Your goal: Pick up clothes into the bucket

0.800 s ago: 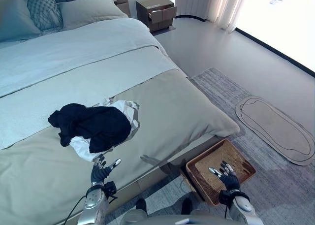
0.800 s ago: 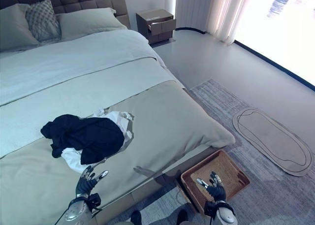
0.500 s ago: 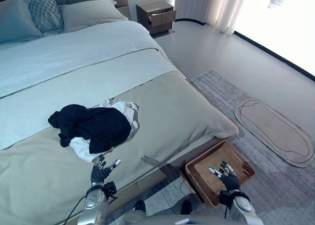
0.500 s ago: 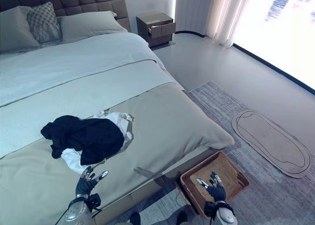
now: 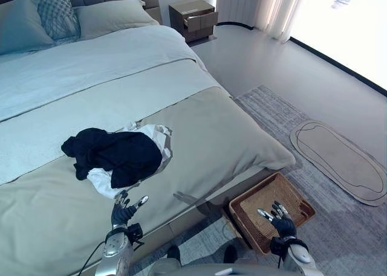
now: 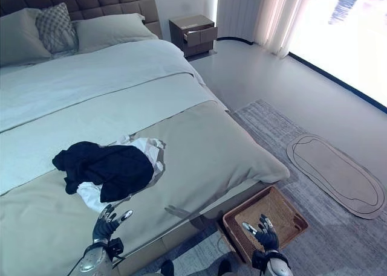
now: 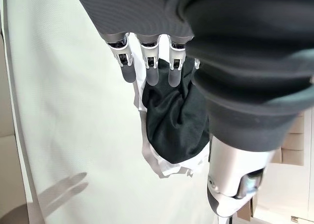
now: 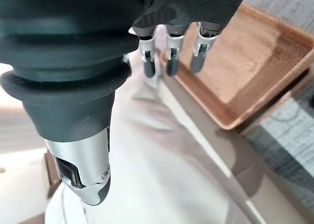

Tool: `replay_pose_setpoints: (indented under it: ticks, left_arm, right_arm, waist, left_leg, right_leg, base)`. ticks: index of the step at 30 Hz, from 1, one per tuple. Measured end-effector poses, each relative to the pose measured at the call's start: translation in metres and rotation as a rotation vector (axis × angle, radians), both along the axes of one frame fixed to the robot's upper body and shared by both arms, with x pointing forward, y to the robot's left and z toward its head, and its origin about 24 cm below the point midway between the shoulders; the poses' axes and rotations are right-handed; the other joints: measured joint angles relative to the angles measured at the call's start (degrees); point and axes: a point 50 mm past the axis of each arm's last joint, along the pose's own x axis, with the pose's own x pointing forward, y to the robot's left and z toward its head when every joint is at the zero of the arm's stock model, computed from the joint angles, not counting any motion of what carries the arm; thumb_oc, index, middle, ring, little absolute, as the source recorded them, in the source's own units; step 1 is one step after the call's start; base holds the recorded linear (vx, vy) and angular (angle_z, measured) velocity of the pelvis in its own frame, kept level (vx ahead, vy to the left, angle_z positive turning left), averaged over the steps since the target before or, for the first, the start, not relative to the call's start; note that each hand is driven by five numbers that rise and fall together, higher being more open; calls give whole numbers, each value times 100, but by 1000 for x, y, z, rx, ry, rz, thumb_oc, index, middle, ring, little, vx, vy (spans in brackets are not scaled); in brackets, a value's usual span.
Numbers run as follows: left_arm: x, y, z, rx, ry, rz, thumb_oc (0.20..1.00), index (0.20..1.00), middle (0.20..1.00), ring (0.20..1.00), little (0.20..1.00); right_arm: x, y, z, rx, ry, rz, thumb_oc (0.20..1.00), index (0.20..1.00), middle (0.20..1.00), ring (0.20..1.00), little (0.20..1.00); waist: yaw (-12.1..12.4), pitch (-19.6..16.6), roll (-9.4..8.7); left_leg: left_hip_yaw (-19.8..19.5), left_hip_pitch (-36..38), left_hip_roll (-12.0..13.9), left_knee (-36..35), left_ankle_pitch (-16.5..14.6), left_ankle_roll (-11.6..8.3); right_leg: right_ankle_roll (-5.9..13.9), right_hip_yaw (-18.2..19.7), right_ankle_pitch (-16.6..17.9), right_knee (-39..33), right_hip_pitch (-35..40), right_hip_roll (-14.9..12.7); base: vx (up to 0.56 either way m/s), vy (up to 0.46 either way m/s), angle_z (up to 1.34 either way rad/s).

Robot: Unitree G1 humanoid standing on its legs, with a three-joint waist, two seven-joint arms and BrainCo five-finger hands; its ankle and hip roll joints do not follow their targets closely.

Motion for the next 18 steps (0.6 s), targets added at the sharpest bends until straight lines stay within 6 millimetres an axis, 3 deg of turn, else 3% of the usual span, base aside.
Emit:
replay_pose_setpoints:
  ticks: [1, 2, 3, 5, 7, 10, 11, 12, 13, 15, 17, 18]
  left_arm:
    - [0, 0, 0, 0, -1, 0, 1000, 1000, 1000, 1000, 1000]
    - [6, -1, 2, 0, -13, -8, 1000, 1000, 1000, 1000, 1000]
    - [14, -3, 6, 2, -36, -18, 1000, 1000, 1000, 1000, 1000]
    - [15, -3, 6, 3, -35, -23, 1000, 1000, 1000, 1000, 1000]
    - [19, -7, 8, 12, -41, -44, 1000, 1000, 1000, 1000, 1000]
    - [18, -8, 7, 17, -31, -37, 1000, 1000, 1000, 1000, 1000]
    - [20, -10, 7, 18, -28, -42, 1000, 1000, 1000, 1000, 1000]
    - [22, -8, 9, 41, -34, -48, 1000, 1000, 1000, 1000, 1000]
    - [28, -4, 14, 75, -47, -56, 1000, 1000, 1000, 1000, 1000]
    - [40, 4, 25, 147, -77, -65, 1000, 1000, 1000, 1000, 1000]
    - [48, 16, 35, 191, -106, -27, 1000, 1000, 1000, 1000, 1000]
    - [61, 19, 47, 212, -153, -13, 1000, 1000, 1000, 1000, 1000]
  right_arm:
    - [3, -3, 1, -9, -4, 5, 1000, 1000, 1000, 1000, 1000]
    - [3, -5, 2, -14, -4, 4, 1000, 1000, 1000, 1000, 1000]
    - [7, -9, 4, -24, -12, 2, 1000, 1000, 1000, 1000, 1000]
    - [15, -11, 8, -28, -35, -3, 1000, 1000, 1000, 1000, 1000]
    - [18, -15, 11, -14, -54, -50, 1000, 1000, 1000, 1000, 1000]
    - [22, -18, 13, -8, -68, -71, 1000, 1000, 1000, 1000, 1000]
    - [23, -25, 16, -20, -76, -90, 1000, 1000, 1000, 1000, 1000]
    - [23, -24, 15, -18, -74, -88, 1000, 1000, 1000, 1000, 1000]
    - [23, -19, 15, -4, -78, -83, 1000, 1000, 1000, 1000, 1000]
    - [34, -9, 19, 22, -108, -40, 1000, 1000, 1000, 1000, 1000]
    - [41, 2, 21, 39, -124, -4, 1000, 1000, 1000, 1000, 1000]
    - [41, 2, 26, 50, -155, -10, 1000, 1000, 1000, 1000, 1000]
  waist:
    - [79, 35, 37]
    - [2, 93, 16]
    - [8, 232, -34]
    - [-5, 287, -79]
    - [5, 286, -20]
    - [-5, 295, 197]
    - [38, 303, 333]
    - [-23, 319, 365]
    - [-45, 410, 189]
    - [24, 721, 65]
    - [19, 905, -48]
    - [-137, 999, -77]
  left_leg:
    - [-5, -148, 1, 224, 21, -44]
    - [-57, -323, -6, 525, 0, -72]
    - [-94, -606, -69, 866, 67, -198]
    - [71, -736, 24, 877, -4, -208]
    - [87, -731, 338, 451, 32, -222]
    - [144, -541, 484, 56, 110, -108]
    - [250, -318, 377, -90, 127, 90]
    - [404, -246, 279, -225, 29, 75]
    - [515, -293, 44, -159, 43, 217]
    - [778, -515, -196, 113, -82, 329]
    - [890, -804, -256, 195, -95, 310]
    - [652, -1266, -307, 556, -128, 327]
  right_leg:
    - [16, -31, 37, 11, 9, 51]
    - [-13, -82, 17, 21, -35, -14]
    - [-108, -177, 26, -6, 18, -109]
    - [-276, -295, 13, -29, -6, -167]
    - [-188, -307, -118, 18, -85, -180]
    - [37, -261, -142, 263, -194, -266]
    - [145, -149, -259, 793, -518, -433]
    - [181, -106, -296, 1128, -690, -542]
    - [242, 44, -294, 1685, -1039, -831]
    - [199, 338, -202, 2936, -2087, -1253]
    - [231, 229, -240, 2483, -2388, -1260]
    - [317, 288, -304, 2270, -2347, -1235]
  base:
    - [-57, 4, 18]
    - [48, 77, 33]
    - [107, 107, 35]
    - [177, 175, 29]
    - [162, 227, 21]
    - [134, 370, -10]
    - [-47, 220, -25]
    - [-97, 272, -32]
    - [-135, 160, -30]
    - [-107, -10, -56]
    - [-56, -87, -17]
    - [-61, 15, 66]
